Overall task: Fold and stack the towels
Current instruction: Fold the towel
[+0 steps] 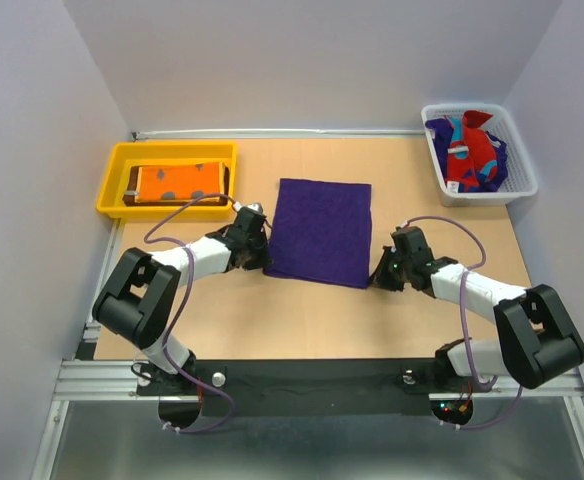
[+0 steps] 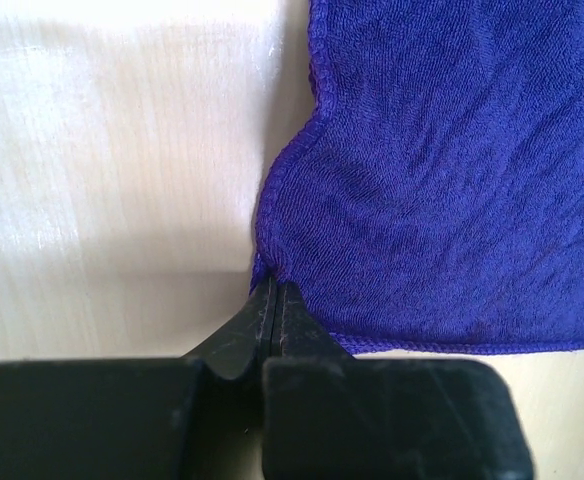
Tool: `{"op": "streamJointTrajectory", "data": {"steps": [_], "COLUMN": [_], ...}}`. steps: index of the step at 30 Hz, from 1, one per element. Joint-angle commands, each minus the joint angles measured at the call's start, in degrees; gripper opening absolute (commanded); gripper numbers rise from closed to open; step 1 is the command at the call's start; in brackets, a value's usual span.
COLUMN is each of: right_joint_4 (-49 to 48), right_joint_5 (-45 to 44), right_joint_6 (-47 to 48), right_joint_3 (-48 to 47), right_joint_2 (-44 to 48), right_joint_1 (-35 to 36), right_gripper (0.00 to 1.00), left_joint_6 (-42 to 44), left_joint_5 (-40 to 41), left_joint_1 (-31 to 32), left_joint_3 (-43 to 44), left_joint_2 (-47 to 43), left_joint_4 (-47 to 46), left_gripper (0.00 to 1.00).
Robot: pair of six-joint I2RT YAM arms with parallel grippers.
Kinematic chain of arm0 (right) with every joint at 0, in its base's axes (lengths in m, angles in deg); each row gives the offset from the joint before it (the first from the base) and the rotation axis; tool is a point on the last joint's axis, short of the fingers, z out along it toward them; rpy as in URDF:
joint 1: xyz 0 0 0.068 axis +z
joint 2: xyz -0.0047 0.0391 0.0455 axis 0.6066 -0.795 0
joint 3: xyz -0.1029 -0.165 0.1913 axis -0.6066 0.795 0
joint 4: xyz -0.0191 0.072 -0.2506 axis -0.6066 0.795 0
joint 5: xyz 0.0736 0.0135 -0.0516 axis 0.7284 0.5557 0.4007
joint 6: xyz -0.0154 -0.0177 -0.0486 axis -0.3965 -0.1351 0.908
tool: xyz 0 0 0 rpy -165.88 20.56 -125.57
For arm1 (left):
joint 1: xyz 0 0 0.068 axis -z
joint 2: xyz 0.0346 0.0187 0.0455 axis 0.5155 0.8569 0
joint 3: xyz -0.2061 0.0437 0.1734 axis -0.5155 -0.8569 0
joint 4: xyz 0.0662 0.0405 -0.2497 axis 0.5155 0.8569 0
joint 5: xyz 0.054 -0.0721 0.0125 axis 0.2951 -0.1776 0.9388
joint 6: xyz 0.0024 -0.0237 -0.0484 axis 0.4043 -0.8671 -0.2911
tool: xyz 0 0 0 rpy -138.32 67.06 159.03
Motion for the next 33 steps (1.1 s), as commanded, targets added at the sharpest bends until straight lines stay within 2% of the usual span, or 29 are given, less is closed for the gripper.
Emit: {"op": "streamJointTrajectory", "data": {"steps": [1, 6, 8, 9, 10, 12, 13, 15, 16, 17, 22, 25, 26, 29, 33], "right_joint_4": [-2.4, -2.4, -2.3, -2.2, -2.0, -1.7, -1.0, 0.3, 0.7, 1.0, 0.9, -1.4, -2.3, -4.9, -7.7], "right_joint_5": [-1.7, -1.5, -0.9, -0.4, -0.2, 1.4, 1.6, 1.9, 1.7, 1.3, 2.4, 2.6, 2.6, 2.3, 1.4], "right_joint_6": [-0.4, -0.5, -0.4, -0.4, -0.3, 0.0, 0.4, 0.9, 1.6, 1.9, 2.8, 1.8, 1.3, 0.0, -1.2], "right_joint_3": [0.4, 1.0, 1.2, 1.1, 1.0, 0.5, -0.3, -1.6, -3.2, -3.9, -8.0, -9.4, -9.3, -8.4, -4.8], "right_joint_2": [0.6, 1.0, 1.9, 3.3, 4.0, 5.8, 7.2, 8.3, 9.0, 9.0, 6.1, 1.8, 1.8, -1.4, -4.8], "right_joint_1": [-0.1, -0.1, -0.1, -0.1, -0.1, -0.1, -0.1, -0.1, -0.1, 0.0, 0.1, 0.6, 0.7, 0.6, 0.6], "right_gripper": [0.0, 0.01, 0.07, 0.14, 0.19, 0.31, 0.39, 0.44, 0.46, 0.46, 0.44, 0.35, 0.34, 0.33, 0.32], "left_joint_6": [-0.2, -0.4, -0.6, -0.9, -1.1, -1.4, -1.8, -2.0, -1.9, -1.9, -1.3, -0.4, -0.4, -0.1, -0.6], "left_joint_5": [0.6, 0.6, 0.6, 0.6, 0.6, 0.6, 2.2, 2.8, 3.6, 4.1, 4.6, 2.1, 1.4, -0.9, 0.4], "left_joint_1": [0.5, 1.2, 1.6, 1.7, 1.7, 2.3, 2.5, 2.6, 2.7, 2.7, 2.7, 3.1, 3.1, 3.4, 3.4], "left_joint_3": [-1.6, -1.6, -1.9, -2.0, -2.2, -2.6, -2.9, -2.8, -2.6, -1.9, 1.7, 5.6, 5.9, 6.4, 5.1], "left_joint_2": [0.5, -1.6, -3.5, -4.2, -5.0, -8.5, -9.7, -13.1, -14.2, -15.1, -17.6, -13.2, -13.2, -8.1, -1.7], "left_joint_4": [0.6, 2.4, 4.0, 4.6, 5.1, 6.6, 7.2, 9.0, 9.6, 10.4, 11.9, 9.6, 9.5, 6.3, 3.8], "left_gripper": [0.0, 0.0, 0.05, 0.08, 0.2, 0.34, 0.45, 0.57, 0.66, 0.68, 0.68, 0.54, 0.52, 0.44, 0.33]}}
